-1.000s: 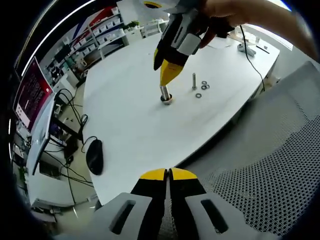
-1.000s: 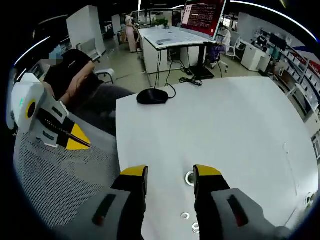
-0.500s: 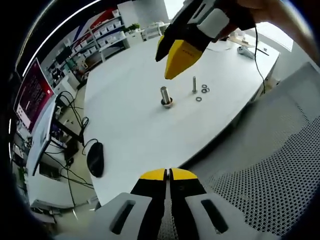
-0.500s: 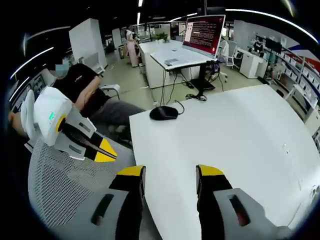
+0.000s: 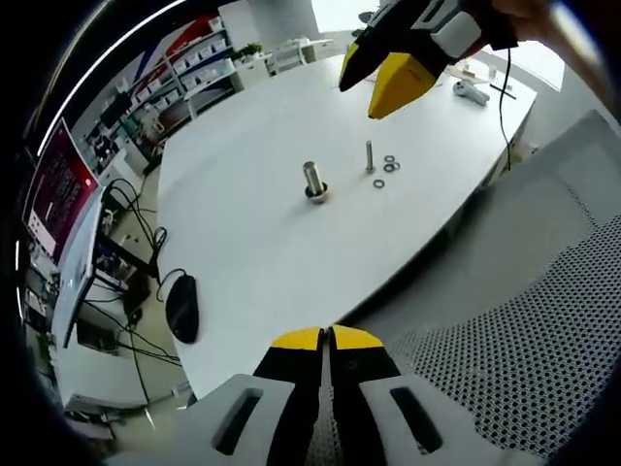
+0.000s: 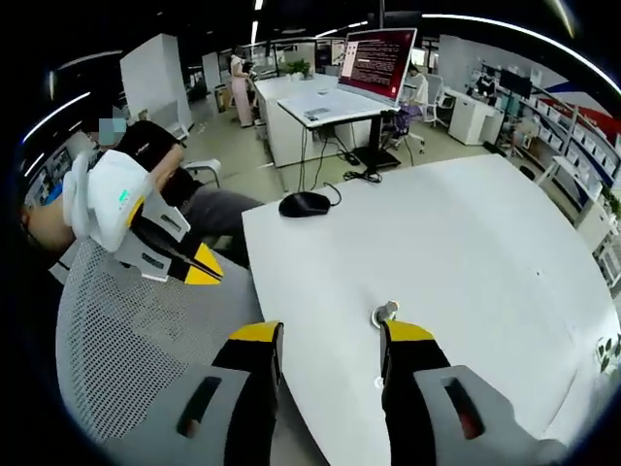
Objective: Place the washer onto the threaded stud by aligning its center hole with the stud, sliding it down to the base, and recovering from edge contact or off-axis alignment until the washer reaches the visible bottom stop.
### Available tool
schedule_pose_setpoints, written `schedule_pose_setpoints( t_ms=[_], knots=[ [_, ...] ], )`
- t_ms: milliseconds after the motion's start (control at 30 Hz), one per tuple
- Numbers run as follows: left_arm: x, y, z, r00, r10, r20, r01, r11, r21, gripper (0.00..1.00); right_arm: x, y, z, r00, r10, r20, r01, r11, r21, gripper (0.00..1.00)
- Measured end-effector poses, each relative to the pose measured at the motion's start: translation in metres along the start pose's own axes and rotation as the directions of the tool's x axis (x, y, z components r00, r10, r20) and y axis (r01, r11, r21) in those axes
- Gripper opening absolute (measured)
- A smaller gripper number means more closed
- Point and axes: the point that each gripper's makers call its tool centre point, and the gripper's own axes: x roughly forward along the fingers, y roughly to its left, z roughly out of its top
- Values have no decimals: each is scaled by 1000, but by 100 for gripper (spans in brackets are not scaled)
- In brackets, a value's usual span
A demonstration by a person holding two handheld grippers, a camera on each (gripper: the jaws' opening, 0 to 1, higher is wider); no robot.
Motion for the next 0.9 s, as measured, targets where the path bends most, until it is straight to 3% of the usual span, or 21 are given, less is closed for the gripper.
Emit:
schedule_pose_setpoints(
  t_ms=[400,900],
  knots=[
    [-1,2,-3,1000,16,-8,-16,1000,-7,0,-13,-12,-31,998,-40,-52,42,999,24,42],
    [-2,3,0,1000,19,15,-18,1000,-9,0,5,-27,-80,979,-44,-199,40,999,-27,42]
  ],
)
